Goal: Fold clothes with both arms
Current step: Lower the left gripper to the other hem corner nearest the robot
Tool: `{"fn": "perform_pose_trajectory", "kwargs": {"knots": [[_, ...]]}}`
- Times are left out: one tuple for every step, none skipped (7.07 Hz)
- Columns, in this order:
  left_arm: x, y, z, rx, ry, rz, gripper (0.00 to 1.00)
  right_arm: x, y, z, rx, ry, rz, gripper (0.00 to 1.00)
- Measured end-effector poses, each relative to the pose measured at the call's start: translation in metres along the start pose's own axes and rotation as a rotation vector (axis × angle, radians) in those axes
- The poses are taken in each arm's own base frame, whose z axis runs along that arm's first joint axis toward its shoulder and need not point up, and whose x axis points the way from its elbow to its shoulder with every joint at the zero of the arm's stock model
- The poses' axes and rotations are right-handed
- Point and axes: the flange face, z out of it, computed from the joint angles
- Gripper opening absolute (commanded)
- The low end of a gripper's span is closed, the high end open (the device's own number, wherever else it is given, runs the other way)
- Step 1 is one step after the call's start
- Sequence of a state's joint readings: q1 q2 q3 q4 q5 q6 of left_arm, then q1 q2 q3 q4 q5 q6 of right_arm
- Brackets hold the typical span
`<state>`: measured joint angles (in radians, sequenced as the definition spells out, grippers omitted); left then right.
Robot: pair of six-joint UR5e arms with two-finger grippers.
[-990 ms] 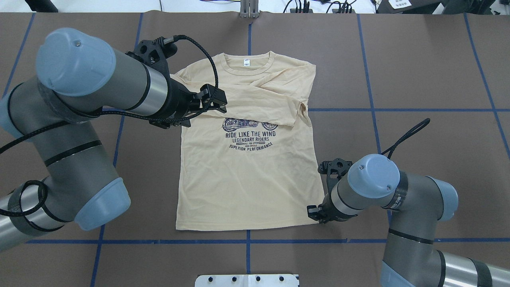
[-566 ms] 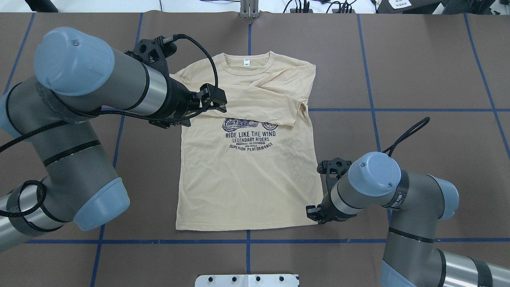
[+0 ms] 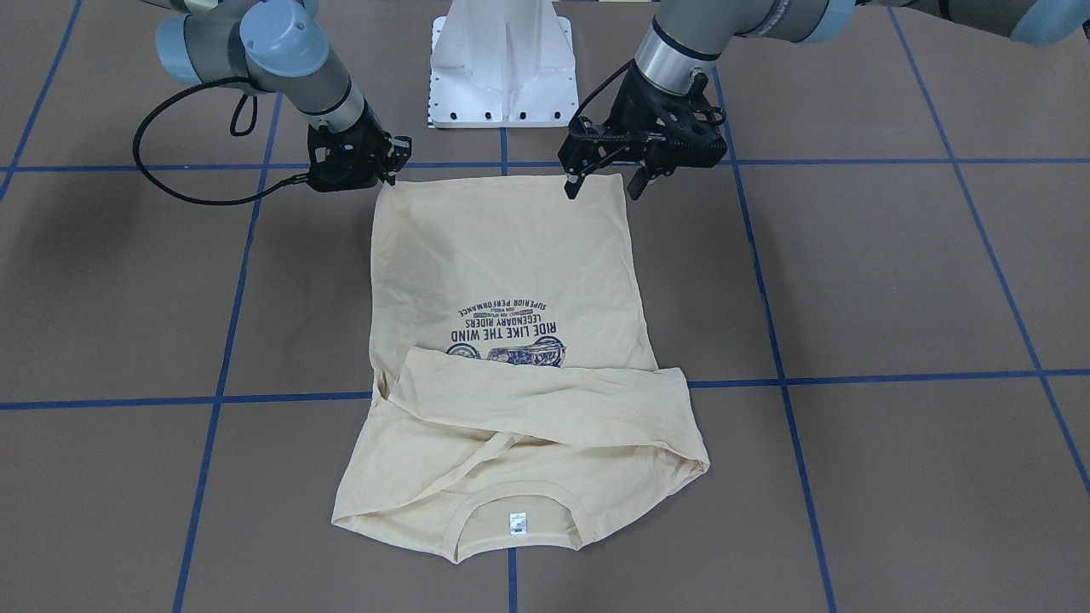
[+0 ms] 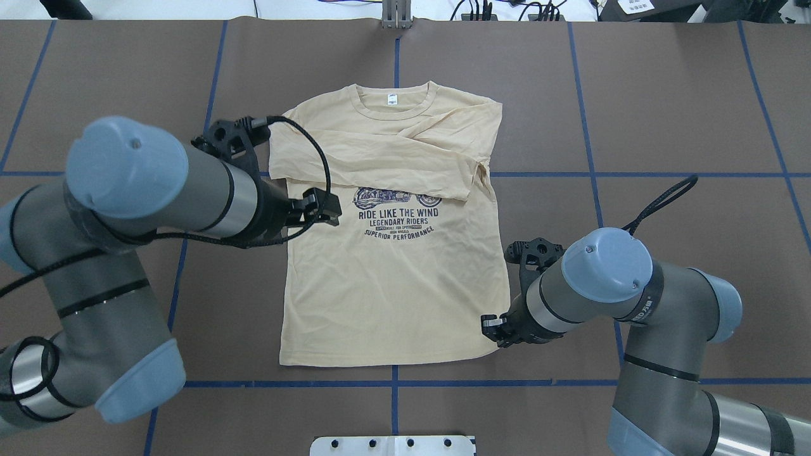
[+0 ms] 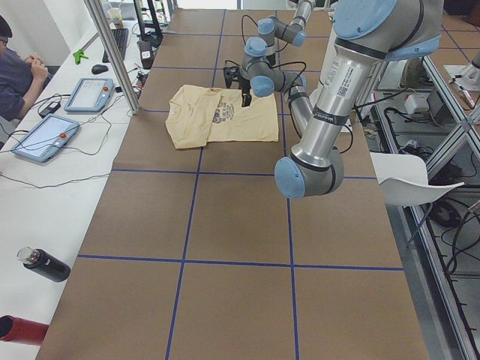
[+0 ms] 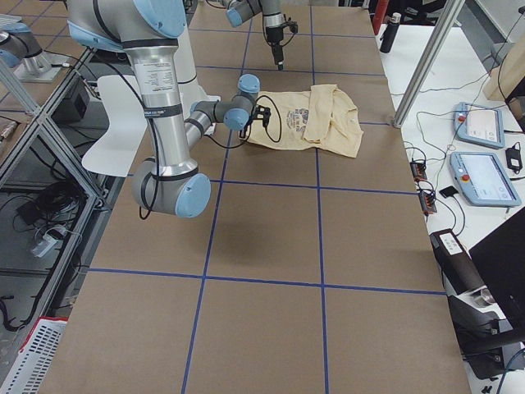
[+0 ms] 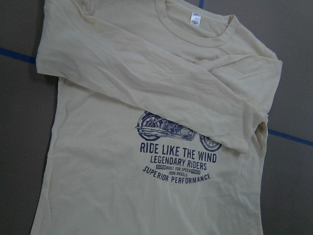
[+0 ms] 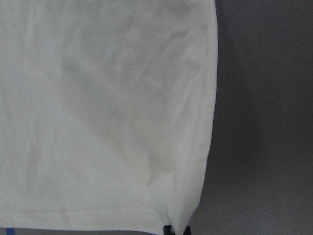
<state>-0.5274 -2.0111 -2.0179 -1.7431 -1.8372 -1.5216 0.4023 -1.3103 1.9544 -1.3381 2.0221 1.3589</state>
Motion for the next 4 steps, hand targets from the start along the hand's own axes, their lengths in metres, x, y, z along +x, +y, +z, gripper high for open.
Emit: {"fn": "perform_pose_trajectory", "kwargs": {"knots": [[-0.027, 0.025, 0.022, -0.007, -0.011, -0.01, 0.98, -0.002, -0.001, -0.007, 0.007, -0.012, 0.004, 0.0], [-0.056, 0.042, 0.035, -0.023, 0.016, -0.019, 0.98, -0.002, -0.002, -0.012, 0.013, -0.02, 0.005, 0.0], [-0.078, 0.06, 0.046, -0.037, 0.038, -0.028, 0.98, -0.002, -0.003, -0.015, 0.015, -0.022, 0.007, 0.0], [-0.087, 0.078, 0.061, -0.049, 0.025, -0.034, 0.95, -0.002, -0.004, -0.016, 0.017, -0.022, 0.009, 0.0]]}}
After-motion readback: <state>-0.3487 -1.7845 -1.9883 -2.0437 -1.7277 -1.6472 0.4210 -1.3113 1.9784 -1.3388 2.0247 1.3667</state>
